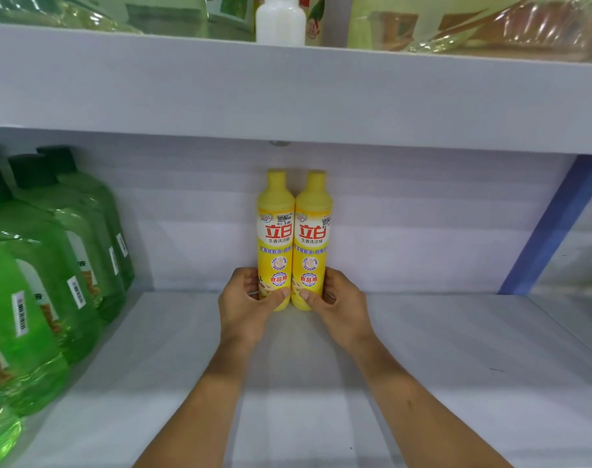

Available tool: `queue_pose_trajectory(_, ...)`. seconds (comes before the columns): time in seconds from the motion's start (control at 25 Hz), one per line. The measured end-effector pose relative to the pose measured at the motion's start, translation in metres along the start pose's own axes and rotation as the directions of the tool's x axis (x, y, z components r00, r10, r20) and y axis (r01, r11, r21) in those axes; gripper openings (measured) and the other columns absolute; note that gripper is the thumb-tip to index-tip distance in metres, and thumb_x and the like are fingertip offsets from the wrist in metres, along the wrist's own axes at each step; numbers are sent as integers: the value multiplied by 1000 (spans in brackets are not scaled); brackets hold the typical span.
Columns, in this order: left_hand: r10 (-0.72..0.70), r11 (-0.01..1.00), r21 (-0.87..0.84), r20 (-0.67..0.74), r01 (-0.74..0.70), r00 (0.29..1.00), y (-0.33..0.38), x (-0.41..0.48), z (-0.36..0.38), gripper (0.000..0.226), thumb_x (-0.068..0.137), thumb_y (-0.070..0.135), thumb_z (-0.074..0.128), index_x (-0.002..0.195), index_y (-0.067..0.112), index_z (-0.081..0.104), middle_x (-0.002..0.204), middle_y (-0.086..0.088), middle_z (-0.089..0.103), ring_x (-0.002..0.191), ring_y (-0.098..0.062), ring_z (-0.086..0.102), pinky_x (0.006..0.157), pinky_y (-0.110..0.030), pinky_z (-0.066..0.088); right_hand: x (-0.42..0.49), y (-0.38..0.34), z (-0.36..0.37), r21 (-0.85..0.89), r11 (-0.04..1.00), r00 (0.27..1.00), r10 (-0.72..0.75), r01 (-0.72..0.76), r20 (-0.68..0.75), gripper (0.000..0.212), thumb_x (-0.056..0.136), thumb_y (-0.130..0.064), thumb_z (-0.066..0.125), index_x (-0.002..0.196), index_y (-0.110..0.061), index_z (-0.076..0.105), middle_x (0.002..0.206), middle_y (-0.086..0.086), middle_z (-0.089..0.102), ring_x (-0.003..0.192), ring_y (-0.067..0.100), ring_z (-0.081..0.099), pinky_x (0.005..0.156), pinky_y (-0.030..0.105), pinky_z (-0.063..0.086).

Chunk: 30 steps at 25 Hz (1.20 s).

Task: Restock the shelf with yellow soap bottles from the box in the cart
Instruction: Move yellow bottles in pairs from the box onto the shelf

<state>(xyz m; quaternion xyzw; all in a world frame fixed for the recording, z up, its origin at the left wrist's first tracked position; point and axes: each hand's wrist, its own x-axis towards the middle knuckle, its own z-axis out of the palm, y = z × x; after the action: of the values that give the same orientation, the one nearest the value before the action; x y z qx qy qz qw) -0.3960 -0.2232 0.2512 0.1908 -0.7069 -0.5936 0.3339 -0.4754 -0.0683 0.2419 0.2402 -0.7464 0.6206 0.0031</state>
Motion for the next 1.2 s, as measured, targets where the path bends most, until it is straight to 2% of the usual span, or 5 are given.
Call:
queue_pose_trajectory(0.36, 7, 999, -36, 11, -6, 1000, 13, -10, -1, 46, 69, 17, 91, 108, 19, 66, 96, 13, 71, 81, 9, 69, 65, -5, 50, -7, -18, -3, -48, 996, 997, 76, -76, -3, 48, 84, -36, 81, 125, -17, 66, 113, -11, 73, 103, 7, 70, 90, 25, 58)
queue_pose_trajectory(0.48, -35, 990, 140, 48, 28, 998, 26, -20, -13, 47, 72, 35, 88, 109, 26, 61, 105, 12, 66, 103, -7, 67, 84, -22, 52, -19, -39, -15, -232, 961, 987, 161, -153, 15, 63, 87, -47, 73, 137, -12, 56, 124, -9, 62, 116, 14, 59, 98, 26, 47)
queue_pose_trajectory(0.64, -143, 607, 779, 301, -157, 943, 66, -37, -48, 67, 87, 52, 66, 139, 15, 45, 137, -5, 56, 129, -29, 51, 101, -37, 43, -38, -71, -46, -649, 761, 963, 180, -7, 201, 77, 91, -53, 65, 149, -10, 41, 152, 8, 45, 141, 25, 41, 111, 31, 34)
queue_pose_trajectory(0.8, -261, 224, 887, 455, -404, 852, 110, -81, -72, 90, 86, 74, 42, 154, 18, 26, 154, -7, 38, 141, -27, 37, 112, -37, 34, -71, -112, -65, -801, 554, 891, 215, 226, 400, 75, 91, -58, 60, 149, -17, 37, 152, 6, 40, 139, 27, 37, 110, 39, 40)
queue_pose_trajectory(1.2, -155, 152, 799, 601, -582, 784, 172, -199, -118, 75, 93, 65, 47, 150, 17, 32, 149, -12, 42, 136, -32, 40, 112, -44, 36, -196, -191, -82, -878, 348, 907, 142, 329, 396, 77, 91, -64, 51, 149, -15, 37, 149, 12, 44, 135, 33, 42, 108, 45, 41)
